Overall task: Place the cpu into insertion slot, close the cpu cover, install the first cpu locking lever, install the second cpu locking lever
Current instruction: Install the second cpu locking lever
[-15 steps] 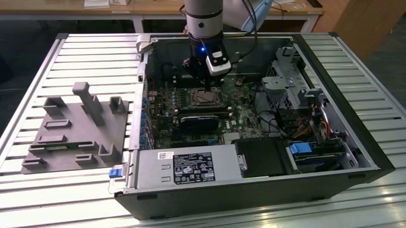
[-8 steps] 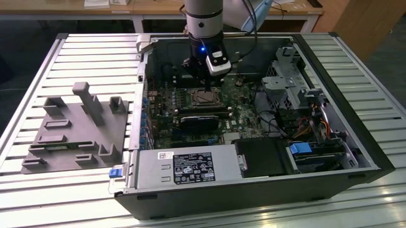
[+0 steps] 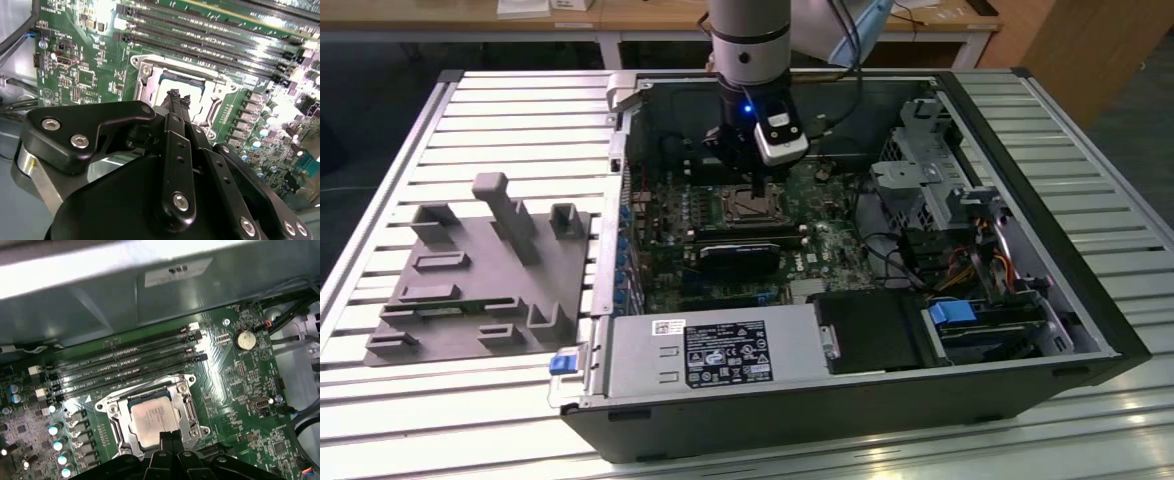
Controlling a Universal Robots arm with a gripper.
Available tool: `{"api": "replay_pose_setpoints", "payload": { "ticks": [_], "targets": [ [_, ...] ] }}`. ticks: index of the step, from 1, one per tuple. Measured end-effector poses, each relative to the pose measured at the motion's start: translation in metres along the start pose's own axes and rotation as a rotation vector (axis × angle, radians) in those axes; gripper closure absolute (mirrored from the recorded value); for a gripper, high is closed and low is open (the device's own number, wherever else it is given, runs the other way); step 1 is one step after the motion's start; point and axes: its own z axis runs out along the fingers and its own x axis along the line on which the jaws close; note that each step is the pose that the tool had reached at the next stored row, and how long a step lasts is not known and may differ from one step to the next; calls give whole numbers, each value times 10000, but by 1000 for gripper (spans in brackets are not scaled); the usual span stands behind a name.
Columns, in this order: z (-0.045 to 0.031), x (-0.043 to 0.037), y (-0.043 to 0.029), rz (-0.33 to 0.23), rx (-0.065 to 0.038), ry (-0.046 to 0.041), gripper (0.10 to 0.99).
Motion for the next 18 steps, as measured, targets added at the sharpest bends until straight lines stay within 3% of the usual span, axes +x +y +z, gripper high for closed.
{"api": "replay_pose_setpoints", "payload": {
  "ticks": [14,18],
  "targets": [
    [17,-70,-242,-4,0,0,984],
    [50,-37,-289,-86,-18,5,984]
  ]
}}
